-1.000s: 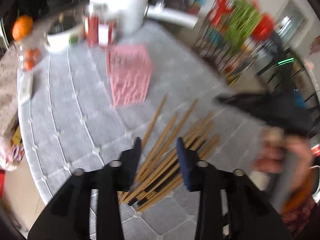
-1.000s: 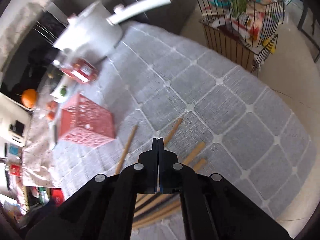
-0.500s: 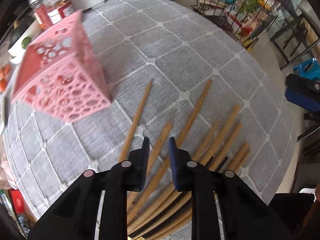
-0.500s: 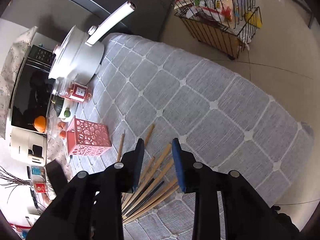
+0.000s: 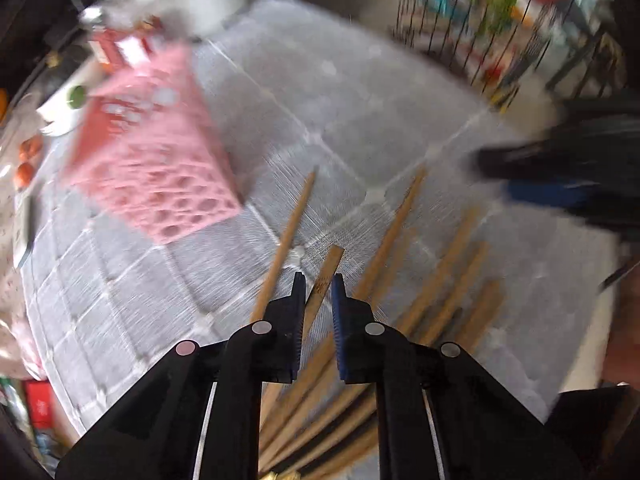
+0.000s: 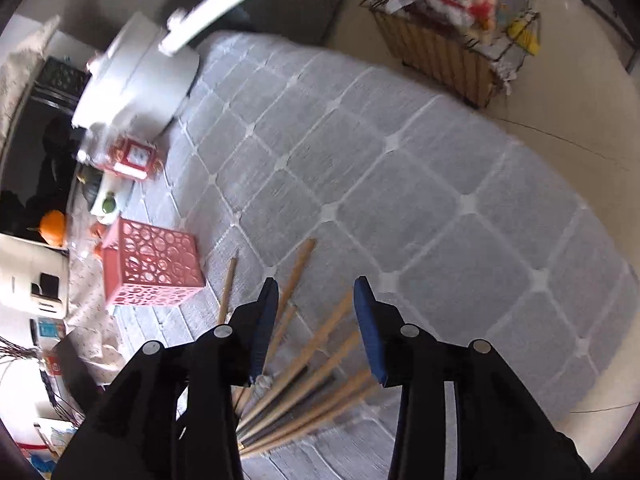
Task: Organize utensils
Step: 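Grasp a bamboo chopstick with the right tool while the left tool lifts its chopstick upright, then open the left tool over the pink basket while the right tool carries its chopstick there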
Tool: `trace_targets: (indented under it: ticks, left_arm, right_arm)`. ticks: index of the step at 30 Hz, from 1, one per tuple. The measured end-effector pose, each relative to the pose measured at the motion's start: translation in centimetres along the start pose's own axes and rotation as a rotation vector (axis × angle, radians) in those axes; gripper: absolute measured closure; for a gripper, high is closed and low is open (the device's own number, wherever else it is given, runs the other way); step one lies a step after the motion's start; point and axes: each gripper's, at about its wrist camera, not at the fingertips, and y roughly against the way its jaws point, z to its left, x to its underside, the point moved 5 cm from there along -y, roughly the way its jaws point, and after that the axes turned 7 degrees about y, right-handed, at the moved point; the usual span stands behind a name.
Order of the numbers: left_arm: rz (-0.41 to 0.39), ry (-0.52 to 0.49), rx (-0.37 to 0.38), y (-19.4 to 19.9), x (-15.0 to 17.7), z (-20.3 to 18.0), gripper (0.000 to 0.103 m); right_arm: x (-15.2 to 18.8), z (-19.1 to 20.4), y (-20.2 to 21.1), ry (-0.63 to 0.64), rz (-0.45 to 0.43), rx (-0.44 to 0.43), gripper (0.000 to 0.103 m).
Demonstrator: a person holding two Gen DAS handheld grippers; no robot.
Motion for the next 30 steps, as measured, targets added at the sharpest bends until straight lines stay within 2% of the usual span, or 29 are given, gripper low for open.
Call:
trace_targets:
  ticks: [2,5,6,7,12,15,17,21,26,30]
  left_arm:
    - [-0.073,0.023,0.052,3.8,0.8,0.6,0.097]
    - [-0.151,0.043,0.092,7.7,1.7,1.4,0.097]
    - [-0.183,0.048,0.096,9.0,2.0,1.6,0.097]
    - [-0.205,0.053,0.104,10.0,2.2,1.9,0.097]
    - [-0.298,0.054,0.116,13.6,2.6,2.5,0.097]
    - [-0.325,0.057,0.130,15.5,2.9,3.1,0.097]
    - [-0.345,0.059,0.134,16.7,3.3,3.4,0.097]
    - [-0.399,0.067,0.146,19.2,3.7,3.8,0.097]
    - [-0.474,0.112,0.143,21.9,3.2,4.4,0.097]
    - [-0.528,0.145,0.149,23.7,2.1,4.6,0.097]
  right_arm:
    - [0.1,1.3,-1.6,0.037,0.028,0.031,0.064]
    - [0.4,2.4,-4.2,0.049,0.072,0.076,0.073]
    - [0.5,2.6,-5.0,0.051,0.084,0.088,0.081]
    - [0.3,2.9,-5.4,0.059,0.054,0.120,0.089]
    - [0.0,3.4,-5.3,0.037,-0.008,0.138,0.093]
    - [0.2,2.9,-4.6,0.025,-0.026,0.089,0.094]
    - [0.7,2.9,-2.8,0.042,-0.061,0.064,0.094]
    - [2.6,4.7,3.8,0.144,-0.188,0.001,0.095]
    - [4.4,7.0,11.4,0.268,-0.347,-0.029,0.097]
    - [4.8,8.3,17.1,0.314,-0.464,-0.052,0.098]
